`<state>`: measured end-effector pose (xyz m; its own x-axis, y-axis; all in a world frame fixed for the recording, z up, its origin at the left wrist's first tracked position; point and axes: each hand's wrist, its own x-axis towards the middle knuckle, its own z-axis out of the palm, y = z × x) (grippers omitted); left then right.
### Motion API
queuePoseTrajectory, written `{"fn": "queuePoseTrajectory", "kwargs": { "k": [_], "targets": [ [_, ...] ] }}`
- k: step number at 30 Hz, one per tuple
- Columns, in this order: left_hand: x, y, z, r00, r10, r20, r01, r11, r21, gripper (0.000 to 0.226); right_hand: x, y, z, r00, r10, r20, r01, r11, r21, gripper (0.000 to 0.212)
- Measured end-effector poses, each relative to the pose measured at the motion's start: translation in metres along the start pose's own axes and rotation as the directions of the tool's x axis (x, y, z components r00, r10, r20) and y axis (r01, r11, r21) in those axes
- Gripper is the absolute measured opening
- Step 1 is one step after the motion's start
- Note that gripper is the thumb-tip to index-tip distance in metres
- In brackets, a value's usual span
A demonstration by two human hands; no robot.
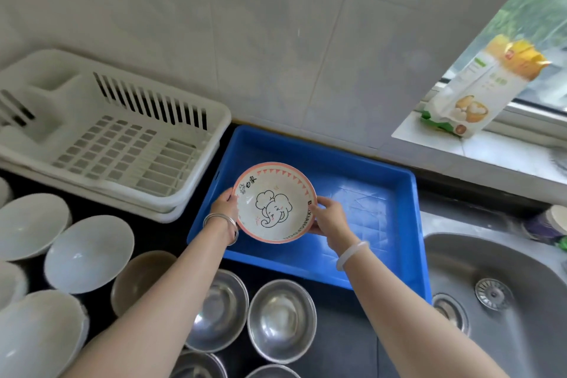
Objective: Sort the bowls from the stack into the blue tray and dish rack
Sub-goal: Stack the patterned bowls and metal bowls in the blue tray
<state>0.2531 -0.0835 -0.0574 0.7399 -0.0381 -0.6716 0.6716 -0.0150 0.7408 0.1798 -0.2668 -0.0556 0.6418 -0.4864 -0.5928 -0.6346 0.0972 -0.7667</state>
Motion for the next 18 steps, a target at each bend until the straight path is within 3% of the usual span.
{"fn": "queuePoseTrajectory", "kwargs": {
  "k": [5,11,18],
  "targets": [
    [0.008,-0.004,-0.003,0.999,-0.038,0.009,0.038,0.998,-0.048,0.035,0.001,0.007,0.002,0.999,0.015,0.052,-0.02,0.994,0.105,0.025],
    [0.0,-0.011,-0.011,0.971,-0.206,0.126,0.223,0.964,-0.144,0.025,-0.015,0.026,-0.004,0.964,0.101,0.244,-0.175,0.937,0.304,0.021],
    [0.004,-0.02,-0.007,0.983,-0.166,0.075,0.181,0.919,-0.351,0.034,-0.013,0.025,0.013,0.984,0.042,0.173,-0.117,0.883,0.455,0.018]
  ]
}}
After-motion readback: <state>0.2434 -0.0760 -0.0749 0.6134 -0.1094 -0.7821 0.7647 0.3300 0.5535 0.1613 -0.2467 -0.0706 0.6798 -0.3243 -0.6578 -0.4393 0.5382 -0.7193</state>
